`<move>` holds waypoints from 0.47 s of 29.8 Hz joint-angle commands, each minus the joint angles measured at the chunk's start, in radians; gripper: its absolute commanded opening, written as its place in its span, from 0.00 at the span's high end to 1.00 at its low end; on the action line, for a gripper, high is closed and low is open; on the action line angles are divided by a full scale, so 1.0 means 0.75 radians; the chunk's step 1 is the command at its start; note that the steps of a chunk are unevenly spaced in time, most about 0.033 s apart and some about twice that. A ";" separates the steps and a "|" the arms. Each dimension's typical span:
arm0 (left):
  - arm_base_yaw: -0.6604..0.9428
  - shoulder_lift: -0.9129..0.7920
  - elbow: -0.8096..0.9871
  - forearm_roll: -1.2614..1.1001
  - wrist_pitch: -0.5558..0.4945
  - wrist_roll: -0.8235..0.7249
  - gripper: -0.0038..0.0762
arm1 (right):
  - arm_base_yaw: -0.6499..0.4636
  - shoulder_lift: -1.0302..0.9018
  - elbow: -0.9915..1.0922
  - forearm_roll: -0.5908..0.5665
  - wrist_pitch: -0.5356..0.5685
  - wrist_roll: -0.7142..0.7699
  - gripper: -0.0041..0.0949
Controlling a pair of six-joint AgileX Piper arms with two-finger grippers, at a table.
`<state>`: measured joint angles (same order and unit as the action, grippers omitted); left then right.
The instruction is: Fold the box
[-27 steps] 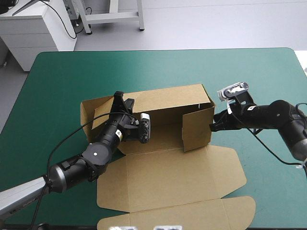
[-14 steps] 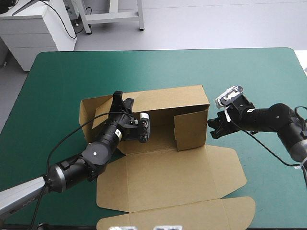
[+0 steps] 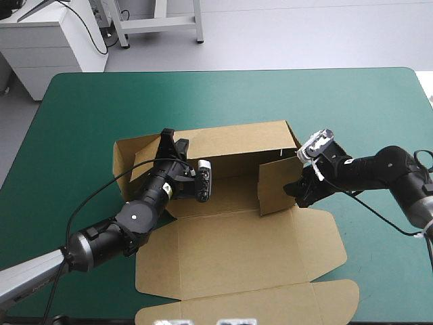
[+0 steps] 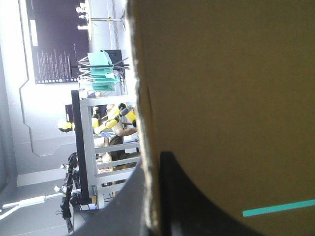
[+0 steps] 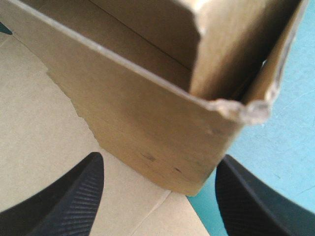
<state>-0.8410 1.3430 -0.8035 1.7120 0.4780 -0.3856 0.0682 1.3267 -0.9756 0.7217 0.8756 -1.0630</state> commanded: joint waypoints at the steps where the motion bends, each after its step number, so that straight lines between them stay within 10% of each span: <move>1: -0.008 -0.021 -0.028 0.045 -0.069 -0.001 0.96 | 0.002 0.014 -0.033 0.121 -0.007 -0.035 0.25; 14: -0.008 -0.021 -0.028 0.046 -0.203 -0.008 0.96 | 0.187 0.136 -0.033 0.018 -0.276 0.032 0.15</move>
<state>-0.8380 1.3430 -0.8035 1.7305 0.4280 -0.3856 0.1602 1.4567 -0.9756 0.7621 0.7411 -1.0885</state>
